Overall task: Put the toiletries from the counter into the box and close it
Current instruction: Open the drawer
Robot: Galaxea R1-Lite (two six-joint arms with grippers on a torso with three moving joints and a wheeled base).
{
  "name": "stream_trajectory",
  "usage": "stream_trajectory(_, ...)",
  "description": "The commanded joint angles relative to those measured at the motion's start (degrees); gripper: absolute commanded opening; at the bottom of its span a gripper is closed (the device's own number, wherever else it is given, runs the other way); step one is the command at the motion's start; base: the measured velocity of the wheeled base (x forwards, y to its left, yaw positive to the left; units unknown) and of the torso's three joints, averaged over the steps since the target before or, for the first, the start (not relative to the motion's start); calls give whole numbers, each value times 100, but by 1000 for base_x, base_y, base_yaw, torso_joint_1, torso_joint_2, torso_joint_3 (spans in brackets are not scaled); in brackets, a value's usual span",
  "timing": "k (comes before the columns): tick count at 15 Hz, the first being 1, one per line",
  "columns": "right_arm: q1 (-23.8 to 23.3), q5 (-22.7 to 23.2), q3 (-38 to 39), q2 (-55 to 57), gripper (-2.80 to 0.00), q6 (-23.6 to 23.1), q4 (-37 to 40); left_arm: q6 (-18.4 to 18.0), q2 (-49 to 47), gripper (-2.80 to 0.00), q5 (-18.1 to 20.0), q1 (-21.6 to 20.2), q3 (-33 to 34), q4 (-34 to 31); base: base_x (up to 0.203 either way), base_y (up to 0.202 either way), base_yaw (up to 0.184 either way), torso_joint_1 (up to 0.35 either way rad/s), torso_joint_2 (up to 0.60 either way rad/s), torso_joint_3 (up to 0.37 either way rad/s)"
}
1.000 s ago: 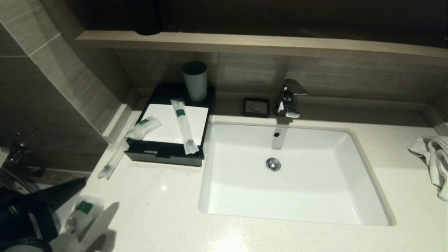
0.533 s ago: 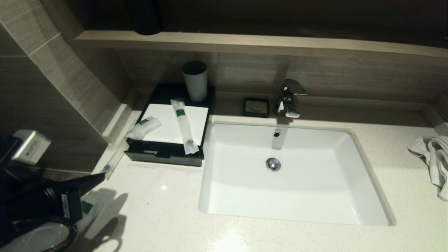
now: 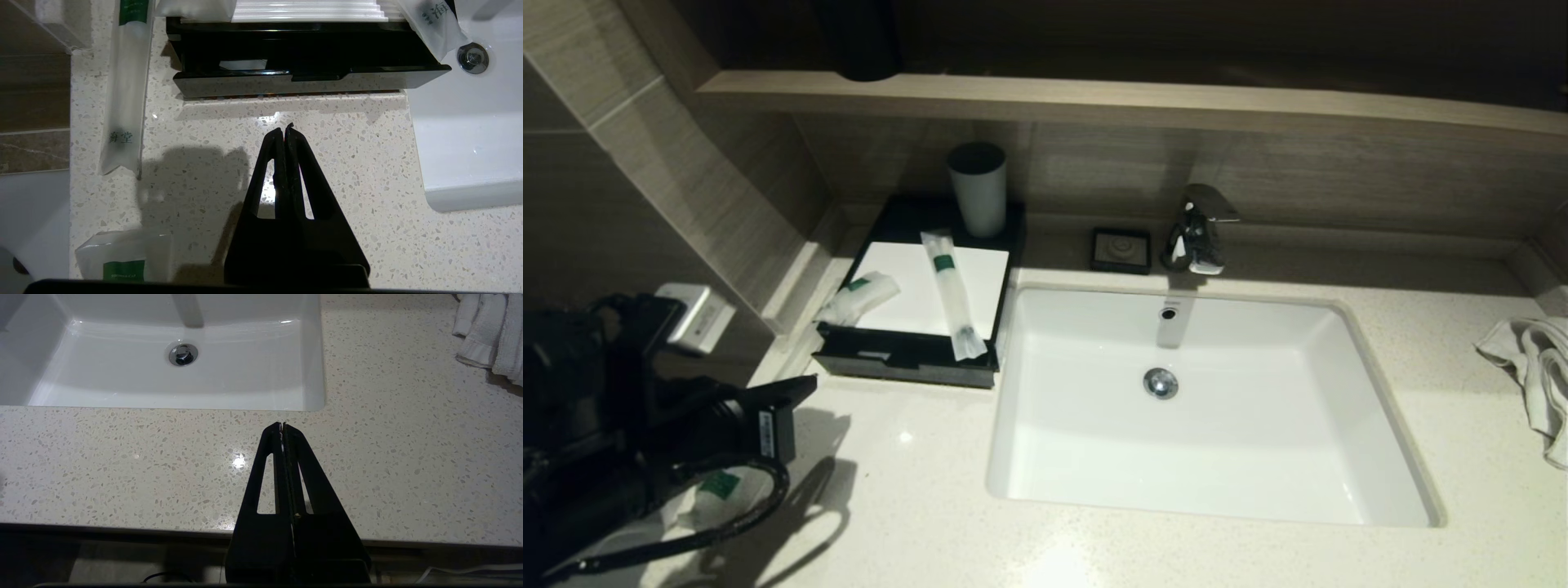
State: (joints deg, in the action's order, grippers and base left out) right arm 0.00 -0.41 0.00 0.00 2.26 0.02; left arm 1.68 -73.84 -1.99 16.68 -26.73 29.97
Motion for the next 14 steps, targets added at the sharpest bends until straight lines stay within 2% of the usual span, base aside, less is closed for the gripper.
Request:
stream_trajectory(1, 0, -2, 0, 7, -280, 3, -2, 15, -297, -280, -28, 157, 28, 68, 0, 0, 0, 0, 0, 0)
stream_trajectory(4, 0, -2, 0, 0, -280, 3, 6, 109, -475, -280, -193, 324, -25, 104, 0, 0, 0, 0, 0, 0)
stream_trajectory(8, 0, -2, 0, 7, -280, 3, -2, 227, -807, -280, -702, 810, -77, 300, 0, 0, 0, 0, 0, 0)
stream_trajectory(14, 0, -2, 0, 9, -280, 3, -2, 253, -1219, -280, -733, 837, -331, 514, 0, 0, 0, 0, 0, 0)
